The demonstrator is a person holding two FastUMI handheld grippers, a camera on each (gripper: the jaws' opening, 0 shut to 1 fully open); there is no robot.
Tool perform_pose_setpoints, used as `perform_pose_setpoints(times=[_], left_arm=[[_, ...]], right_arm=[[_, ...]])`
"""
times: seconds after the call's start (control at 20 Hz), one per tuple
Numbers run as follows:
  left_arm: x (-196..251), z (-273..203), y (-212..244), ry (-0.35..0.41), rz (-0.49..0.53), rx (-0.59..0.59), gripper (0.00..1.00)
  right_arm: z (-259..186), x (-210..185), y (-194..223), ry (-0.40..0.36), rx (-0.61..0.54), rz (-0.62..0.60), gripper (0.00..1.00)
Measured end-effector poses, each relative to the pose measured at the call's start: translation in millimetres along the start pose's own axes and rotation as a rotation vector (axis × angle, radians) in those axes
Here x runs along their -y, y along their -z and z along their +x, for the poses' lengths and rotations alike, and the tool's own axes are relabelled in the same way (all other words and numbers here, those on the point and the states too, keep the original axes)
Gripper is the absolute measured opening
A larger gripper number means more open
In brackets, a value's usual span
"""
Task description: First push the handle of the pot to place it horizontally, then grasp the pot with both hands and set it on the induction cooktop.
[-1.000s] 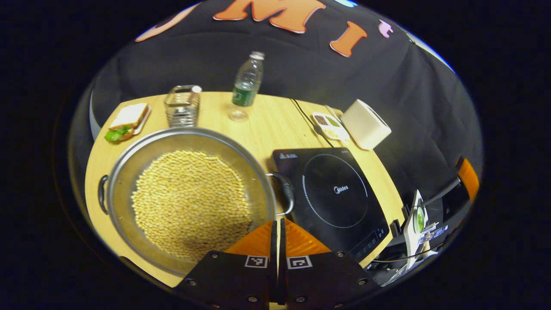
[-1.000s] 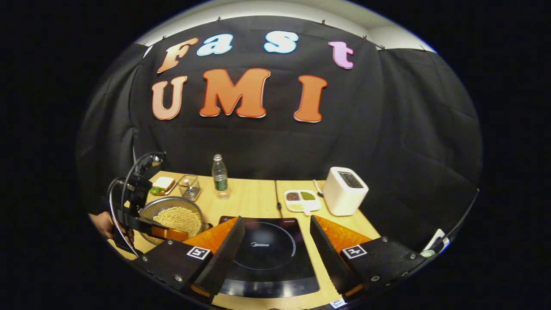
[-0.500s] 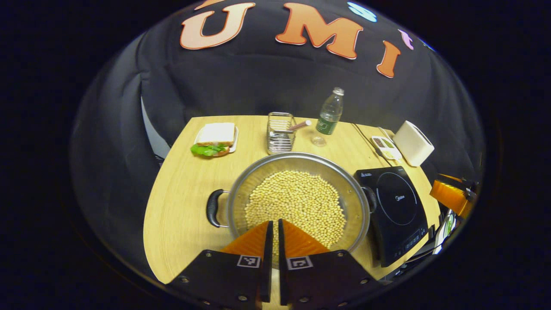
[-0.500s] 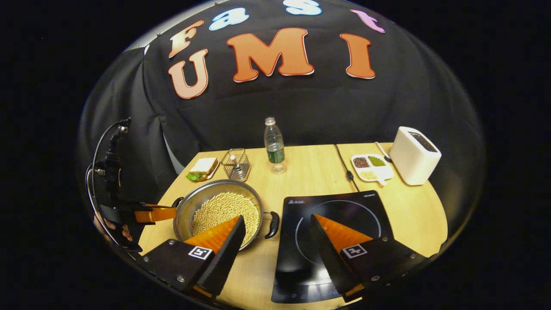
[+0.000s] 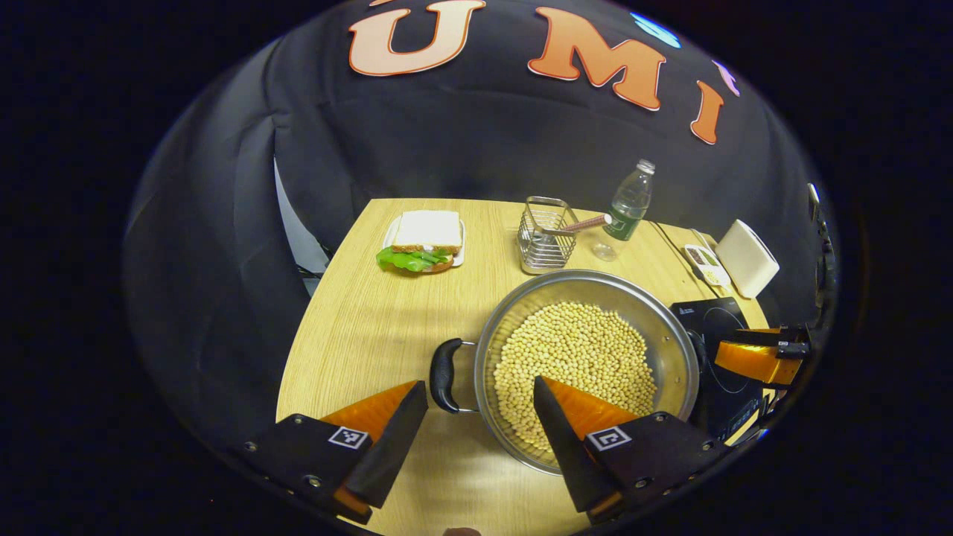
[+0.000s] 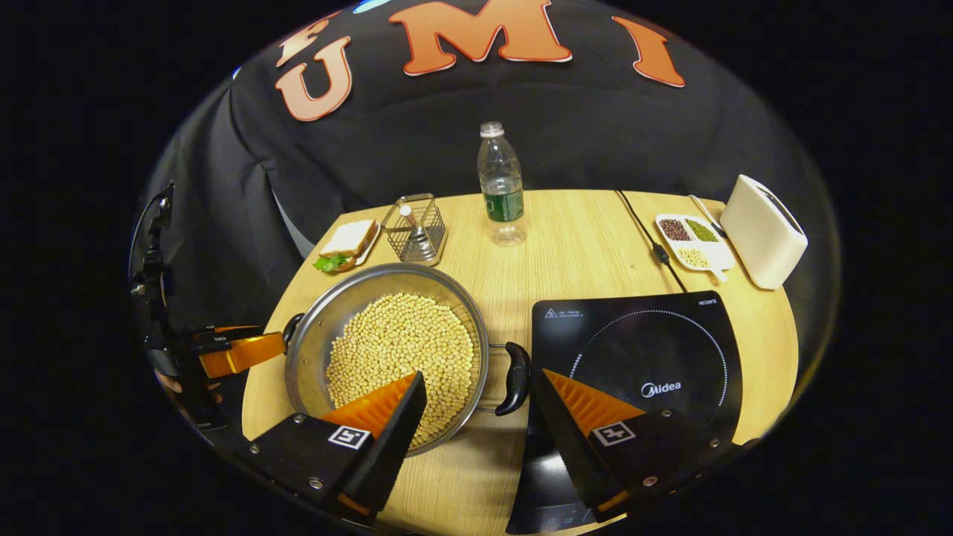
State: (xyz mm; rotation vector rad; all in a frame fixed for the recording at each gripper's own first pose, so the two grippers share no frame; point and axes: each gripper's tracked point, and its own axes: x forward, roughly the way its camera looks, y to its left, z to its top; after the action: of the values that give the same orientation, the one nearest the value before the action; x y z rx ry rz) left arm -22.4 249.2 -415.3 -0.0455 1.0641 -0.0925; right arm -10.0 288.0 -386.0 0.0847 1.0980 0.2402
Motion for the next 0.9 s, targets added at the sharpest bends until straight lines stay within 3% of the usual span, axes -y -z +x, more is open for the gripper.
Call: perform_pose_setpoints(times=[0.35,0.65,0.9], left_arm=[[-14,29,2,-0.018,0.015,-0.033,0.9],[-16,47,7,0.007,0.001,-0.047,0.9],[-26,60,16,-0.026,-0.001,-0.064,0.91]], right_arm=[[33,6,11,0.028,-0.077,0.037,0.92],[49,8,22,0.046,-0.121,-0.032,0.84],[54,5,28,0.02,-0.13,-0.075,0.79]])
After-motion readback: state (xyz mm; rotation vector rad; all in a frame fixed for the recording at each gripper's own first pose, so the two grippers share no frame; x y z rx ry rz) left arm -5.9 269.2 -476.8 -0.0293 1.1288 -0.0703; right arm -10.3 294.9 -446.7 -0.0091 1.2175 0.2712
